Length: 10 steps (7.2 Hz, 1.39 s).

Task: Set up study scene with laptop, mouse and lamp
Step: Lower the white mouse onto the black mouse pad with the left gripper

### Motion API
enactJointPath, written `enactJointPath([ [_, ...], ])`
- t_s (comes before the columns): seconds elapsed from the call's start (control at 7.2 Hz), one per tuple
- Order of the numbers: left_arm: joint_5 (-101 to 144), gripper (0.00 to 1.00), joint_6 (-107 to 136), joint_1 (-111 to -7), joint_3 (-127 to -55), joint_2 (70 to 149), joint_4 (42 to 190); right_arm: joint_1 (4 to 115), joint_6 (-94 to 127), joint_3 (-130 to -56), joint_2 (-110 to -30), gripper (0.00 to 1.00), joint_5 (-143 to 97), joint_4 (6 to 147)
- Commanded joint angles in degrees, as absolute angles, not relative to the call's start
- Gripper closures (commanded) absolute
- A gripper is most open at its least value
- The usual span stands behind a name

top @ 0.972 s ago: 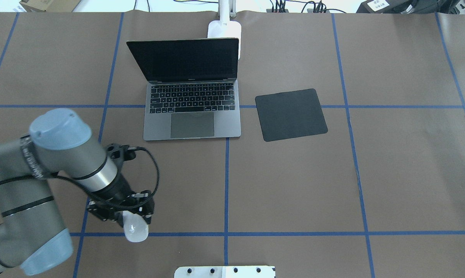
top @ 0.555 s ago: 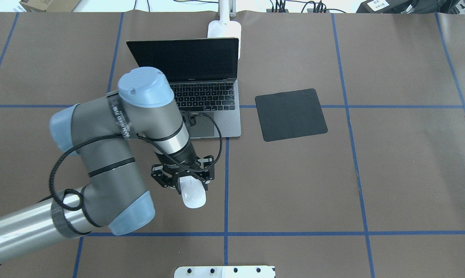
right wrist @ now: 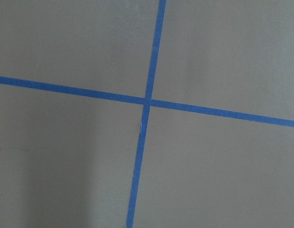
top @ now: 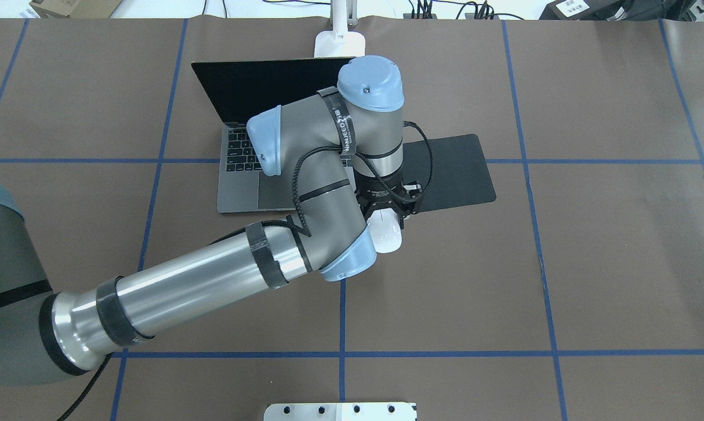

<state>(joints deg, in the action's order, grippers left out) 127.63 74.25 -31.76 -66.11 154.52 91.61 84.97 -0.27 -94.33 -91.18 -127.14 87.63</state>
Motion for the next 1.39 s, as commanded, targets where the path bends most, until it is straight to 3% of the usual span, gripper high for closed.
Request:
enactJointPath([
  [0.0, 125.3, 0.32, 76.9, -32.5, -54.4, 161.3, 99.3, 85.0, -0.3, -94.2, -91.1, 0.0, -127.3, 87.7],
  [0.28, 120.3, 0.3, 79.0, -32.4, -43.6, 167.0, 107.4, 84.9, -0.3, -93.2, -91.0, 0.0, -127.3, 87.7],
  [0.56, 116.1, 0.3, 81.7, -32.3, -37.9, 169.8, 113.2, 84.9, -0.3, -92.7, -90.5, 0.0, -127.4, 87.8],
  [0.97, 114.1, 0.25, 82.5, -32.3, -36.5, 170.7, 114.2, 84.9, -0.3, -91.6, -89.4, 0.0, -127.5, 87.8],
  [1.25, 114.3, 0.01, 81.7, -32.4, -39.3, 170.1, 113.7, 84.8, -0.3, -91.5, -89.3, 0.0, -127.5, 87.8],
])
